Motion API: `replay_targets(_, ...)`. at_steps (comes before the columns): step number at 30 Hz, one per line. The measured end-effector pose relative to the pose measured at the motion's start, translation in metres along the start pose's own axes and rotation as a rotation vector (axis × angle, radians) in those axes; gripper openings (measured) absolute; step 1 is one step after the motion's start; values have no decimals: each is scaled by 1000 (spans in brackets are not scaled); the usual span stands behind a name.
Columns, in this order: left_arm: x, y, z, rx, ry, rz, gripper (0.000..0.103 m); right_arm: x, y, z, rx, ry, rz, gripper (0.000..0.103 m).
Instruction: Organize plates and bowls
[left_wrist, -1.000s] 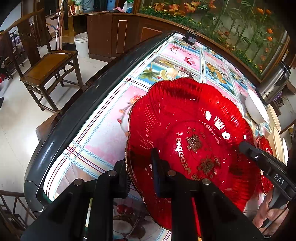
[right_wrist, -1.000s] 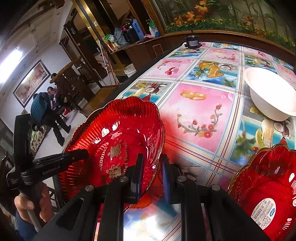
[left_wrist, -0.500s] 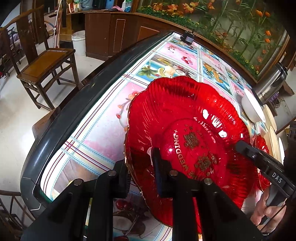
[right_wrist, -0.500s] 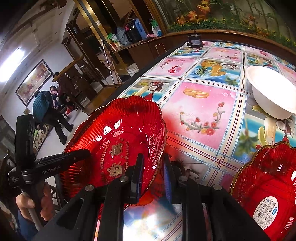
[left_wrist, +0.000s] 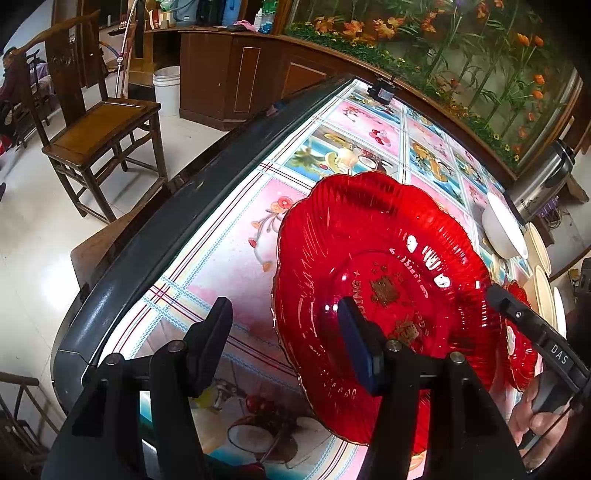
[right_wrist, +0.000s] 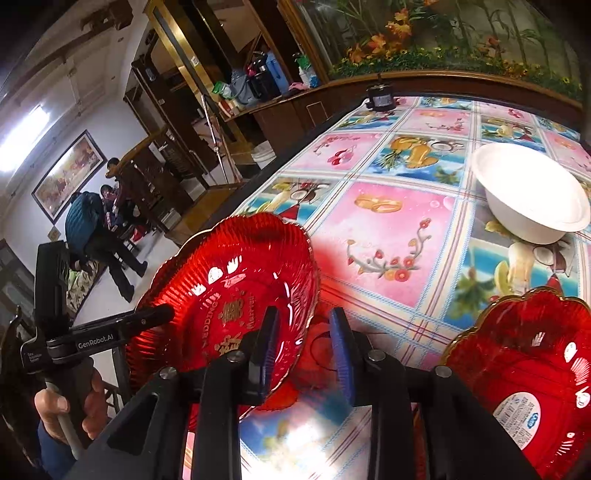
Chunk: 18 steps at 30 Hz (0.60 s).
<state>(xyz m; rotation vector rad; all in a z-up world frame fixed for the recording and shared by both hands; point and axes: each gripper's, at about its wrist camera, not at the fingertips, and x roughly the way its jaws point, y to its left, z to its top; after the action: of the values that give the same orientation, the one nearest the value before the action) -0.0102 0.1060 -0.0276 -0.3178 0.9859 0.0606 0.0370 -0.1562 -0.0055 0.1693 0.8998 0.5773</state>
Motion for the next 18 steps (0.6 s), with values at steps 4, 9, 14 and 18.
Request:
replay_targets(4,-5,2,1,-6,-7,-4,58,-6,-8,2,20,-19,1,32)
replay_targets(9,-11,4,1,-8,-20,-10,58,-14,-17,3,48,-44,0,32)
replay_targets(14,-17,2,1,-3,-30,-17,58,-21,-26,3,71,-59,-1,32)
replay_targets(18,-23,-2,1,7,-44,-26,58,-26,-29,2,81,-71,-1,32)
